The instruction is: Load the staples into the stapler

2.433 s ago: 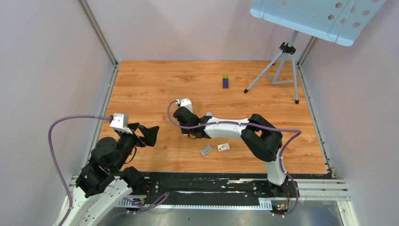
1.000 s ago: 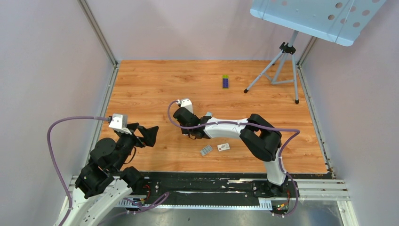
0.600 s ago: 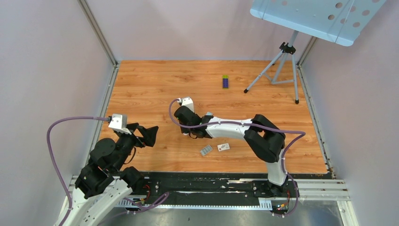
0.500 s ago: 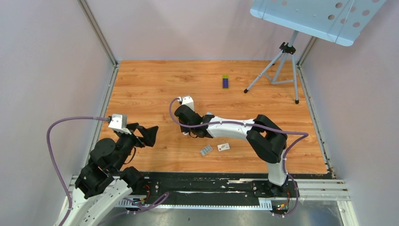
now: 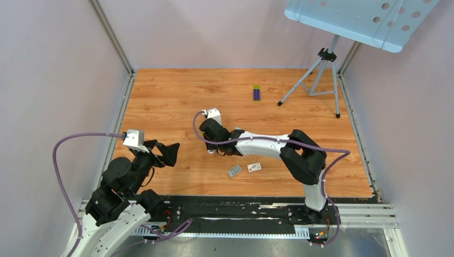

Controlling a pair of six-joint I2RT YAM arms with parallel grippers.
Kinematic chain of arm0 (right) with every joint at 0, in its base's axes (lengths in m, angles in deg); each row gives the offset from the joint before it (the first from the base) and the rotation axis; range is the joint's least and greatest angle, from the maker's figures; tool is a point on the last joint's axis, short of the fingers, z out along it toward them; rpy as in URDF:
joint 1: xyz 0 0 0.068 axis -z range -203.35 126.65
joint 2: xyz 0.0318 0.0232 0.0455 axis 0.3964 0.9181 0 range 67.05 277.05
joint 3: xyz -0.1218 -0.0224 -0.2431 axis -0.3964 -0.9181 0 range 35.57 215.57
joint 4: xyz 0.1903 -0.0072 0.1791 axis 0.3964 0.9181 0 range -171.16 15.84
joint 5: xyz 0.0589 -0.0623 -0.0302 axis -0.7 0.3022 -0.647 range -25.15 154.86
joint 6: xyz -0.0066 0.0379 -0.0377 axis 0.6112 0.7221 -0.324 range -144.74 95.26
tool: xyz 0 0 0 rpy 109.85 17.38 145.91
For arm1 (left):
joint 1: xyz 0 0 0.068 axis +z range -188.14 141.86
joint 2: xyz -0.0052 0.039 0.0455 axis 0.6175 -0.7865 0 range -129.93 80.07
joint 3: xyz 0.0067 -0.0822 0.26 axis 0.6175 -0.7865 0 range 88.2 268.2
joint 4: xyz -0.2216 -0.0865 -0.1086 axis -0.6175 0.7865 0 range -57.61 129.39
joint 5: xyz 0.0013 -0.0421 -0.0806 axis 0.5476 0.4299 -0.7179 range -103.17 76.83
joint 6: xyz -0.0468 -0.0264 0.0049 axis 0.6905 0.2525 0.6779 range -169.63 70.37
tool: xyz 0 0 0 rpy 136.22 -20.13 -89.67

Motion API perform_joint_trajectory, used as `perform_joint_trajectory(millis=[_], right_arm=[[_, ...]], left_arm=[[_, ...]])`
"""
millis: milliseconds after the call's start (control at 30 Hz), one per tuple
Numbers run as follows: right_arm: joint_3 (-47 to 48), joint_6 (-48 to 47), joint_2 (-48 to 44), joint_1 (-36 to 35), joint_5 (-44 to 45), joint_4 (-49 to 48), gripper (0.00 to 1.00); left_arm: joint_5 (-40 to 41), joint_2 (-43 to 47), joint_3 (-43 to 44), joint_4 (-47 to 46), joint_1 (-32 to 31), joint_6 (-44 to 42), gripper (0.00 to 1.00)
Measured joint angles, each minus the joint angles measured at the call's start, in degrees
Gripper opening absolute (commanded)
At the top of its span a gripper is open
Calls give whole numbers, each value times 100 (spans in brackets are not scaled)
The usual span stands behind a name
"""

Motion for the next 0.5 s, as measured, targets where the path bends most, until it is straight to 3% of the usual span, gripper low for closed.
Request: perform_joint_trajectory(millis=[500], right_arm=[[66, -92, 197, 125, 2, -79, 45]], left_arm=[[90, 0, 0, 0, 0, 2, 100]])
